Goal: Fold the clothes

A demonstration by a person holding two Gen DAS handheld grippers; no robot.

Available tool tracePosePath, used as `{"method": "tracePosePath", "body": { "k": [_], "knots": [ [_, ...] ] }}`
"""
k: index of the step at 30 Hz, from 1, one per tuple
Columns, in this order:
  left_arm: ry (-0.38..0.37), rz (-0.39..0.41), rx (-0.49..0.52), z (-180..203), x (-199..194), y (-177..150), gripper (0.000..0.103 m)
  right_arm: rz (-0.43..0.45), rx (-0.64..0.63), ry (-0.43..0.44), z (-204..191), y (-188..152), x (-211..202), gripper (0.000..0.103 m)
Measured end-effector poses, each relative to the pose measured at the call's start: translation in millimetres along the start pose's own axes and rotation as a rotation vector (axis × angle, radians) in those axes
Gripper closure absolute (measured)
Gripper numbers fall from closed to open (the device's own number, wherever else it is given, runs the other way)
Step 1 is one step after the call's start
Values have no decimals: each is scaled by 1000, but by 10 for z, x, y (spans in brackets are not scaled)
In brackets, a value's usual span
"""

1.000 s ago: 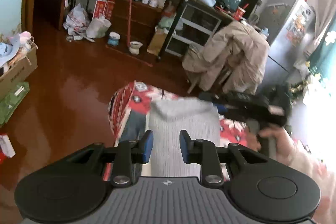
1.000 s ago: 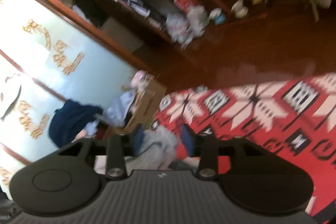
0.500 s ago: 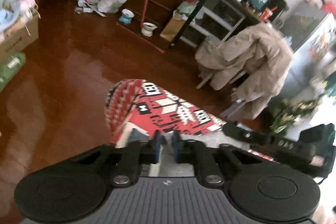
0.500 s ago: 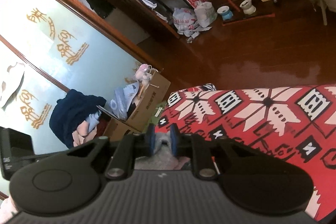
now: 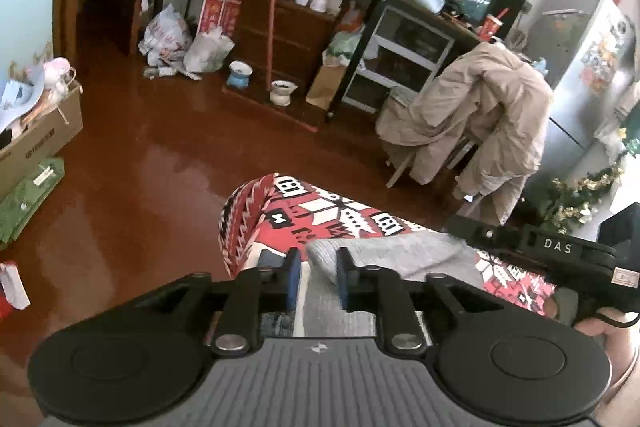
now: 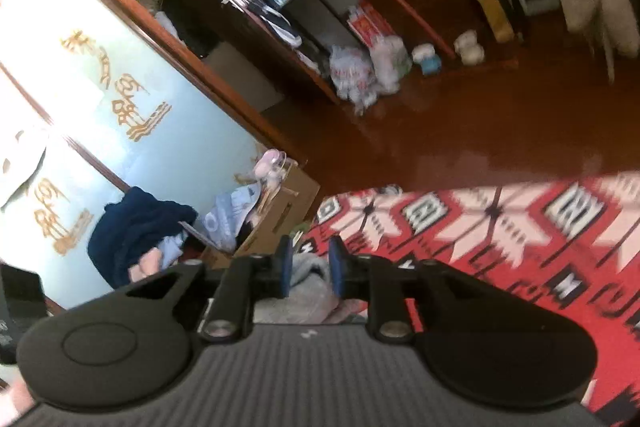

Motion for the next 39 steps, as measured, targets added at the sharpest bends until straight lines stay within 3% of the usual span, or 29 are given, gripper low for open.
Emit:
{"method": "tracePosePath", "body": {
  "k": [3,6,9,14,16,18,20,23,27,30,37,39],
  "knots": [
    [6,53,46,65,-102,48,81,68,-100,-27,-145,62,-208,82],
    [-45,108,82,229,-133,152,82,79,-176,27,-395,80,-257,85],
    [-128,60,86,386,6,131,93,-3,-219,77,-624,-22,-113,88],
    [-82,-60,171,387,203,-136,97,-90,-306,75,-748,-295,-18,89],
    [-75,-31,164,331,78,-147,98,-81,-383,41,-717,-346,-74,92],
    [-93,14,177,360,-112,-141,97,-39,-418,26,-703,-328,-212,89],
    [-125,48,200,437,-294,-156,97,6,-423,50,-742,-293,-406,89],
    [-194,30,249,633,-412,-287,97,13,-445,107,-940,-414,-548,89],
    [-141,-46,321,636,-232,-582,97,-25,-503,82,-1060,-770,-455,89],
    [-143,-44,277,532,-272,-654,99,-16,-497,76,-1015,-968,-474,91],
    [-139,-52,247,438,-565,-731,100,-50,-512,71,-903,-1023,-676,94],
    [-135,-49,253,448,-657,-759,100,-50,-508,68,-905,-987,-748,89]
  ]
}}
Point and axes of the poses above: each gripper's, at about its wrist camera, not at the fingertips, and x roughly the way its jaws point, z to its right, y to its top, the point moved 8 cm from there along x, roughly the way its jaws point, and after that the axes turned 6 degrees about z, right-handed, at the moved point
